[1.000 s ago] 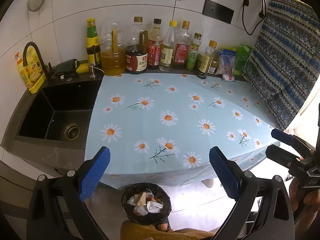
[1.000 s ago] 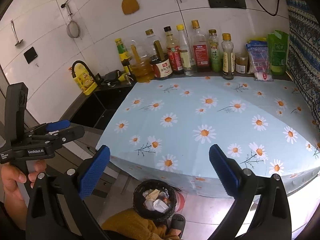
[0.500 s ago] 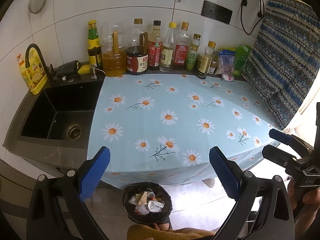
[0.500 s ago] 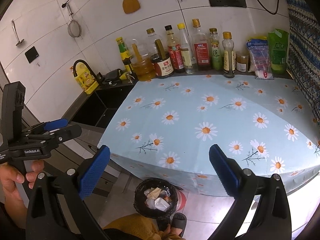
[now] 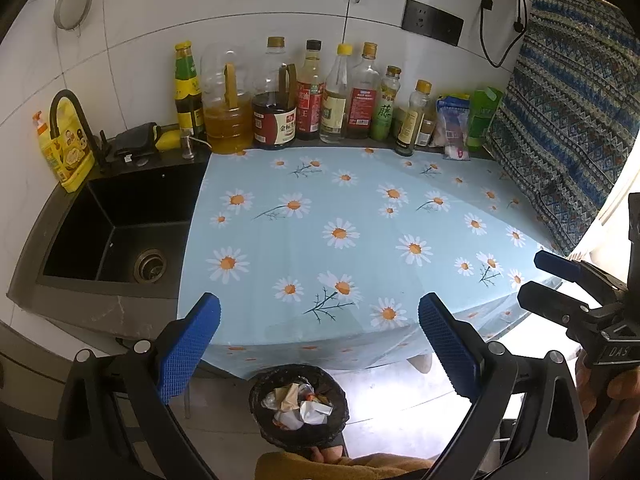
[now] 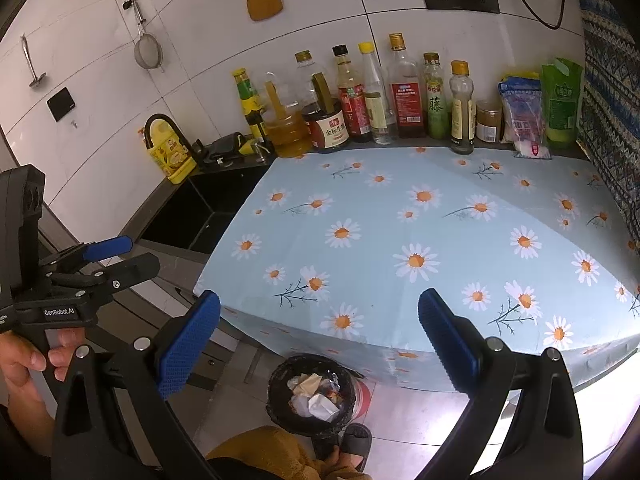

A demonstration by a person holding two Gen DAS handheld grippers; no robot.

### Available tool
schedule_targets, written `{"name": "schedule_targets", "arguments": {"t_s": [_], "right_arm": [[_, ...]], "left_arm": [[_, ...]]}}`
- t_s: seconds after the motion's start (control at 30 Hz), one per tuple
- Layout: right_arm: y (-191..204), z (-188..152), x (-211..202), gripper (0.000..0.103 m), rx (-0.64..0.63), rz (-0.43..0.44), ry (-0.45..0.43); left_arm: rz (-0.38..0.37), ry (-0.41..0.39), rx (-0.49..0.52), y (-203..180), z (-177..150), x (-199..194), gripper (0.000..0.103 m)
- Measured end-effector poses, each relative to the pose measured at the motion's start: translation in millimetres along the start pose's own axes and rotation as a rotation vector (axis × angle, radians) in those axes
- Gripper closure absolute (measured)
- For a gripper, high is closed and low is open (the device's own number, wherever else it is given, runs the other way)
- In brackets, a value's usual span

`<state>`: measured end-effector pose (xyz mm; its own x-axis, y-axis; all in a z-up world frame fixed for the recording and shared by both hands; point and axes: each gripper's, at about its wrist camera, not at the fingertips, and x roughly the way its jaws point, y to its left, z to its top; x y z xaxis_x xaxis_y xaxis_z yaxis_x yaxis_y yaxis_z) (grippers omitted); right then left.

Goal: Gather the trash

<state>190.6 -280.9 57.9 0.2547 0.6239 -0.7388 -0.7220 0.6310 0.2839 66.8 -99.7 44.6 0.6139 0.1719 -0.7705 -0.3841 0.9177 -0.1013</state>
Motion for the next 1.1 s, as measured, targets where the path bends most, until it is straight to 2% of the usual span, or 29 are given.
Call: {"name": "schedule_targets", "arguments": {"t_s": [0.37,0.6,0.7,0.93,1.1], "right_arm": [[-3.0,0.9,-0.3,0.005,-0.001,-0.017,-0.003],[-8.0,1.3,-2.0,0.005,0.019,-0.015,-0.011],[-9.8,2.8,-3.2,0.005,0.03,-0.017,-0.019],[-10.7,3.3,-2.6,0.005,0.031,-0.009,-0.02],[-7.7,2.6,0.4,0.005,0.016,-0.004,-0.01]], "left_arm": [[-0.01,-0.005,0.004,-2.6,2.8,2.9,0.007],[-0.047,0.012,-0.029,0.5,3.4,8.3,0.007],[-0.03,0.007,-0.024,1.0,2.2,8.9,0.007],[-0.043,0.014,-0.026,0.5,0.1,9.2,0.007],[-0.04,0.032,-0.06,7.0,-0.6,12.2,0.007]]}}
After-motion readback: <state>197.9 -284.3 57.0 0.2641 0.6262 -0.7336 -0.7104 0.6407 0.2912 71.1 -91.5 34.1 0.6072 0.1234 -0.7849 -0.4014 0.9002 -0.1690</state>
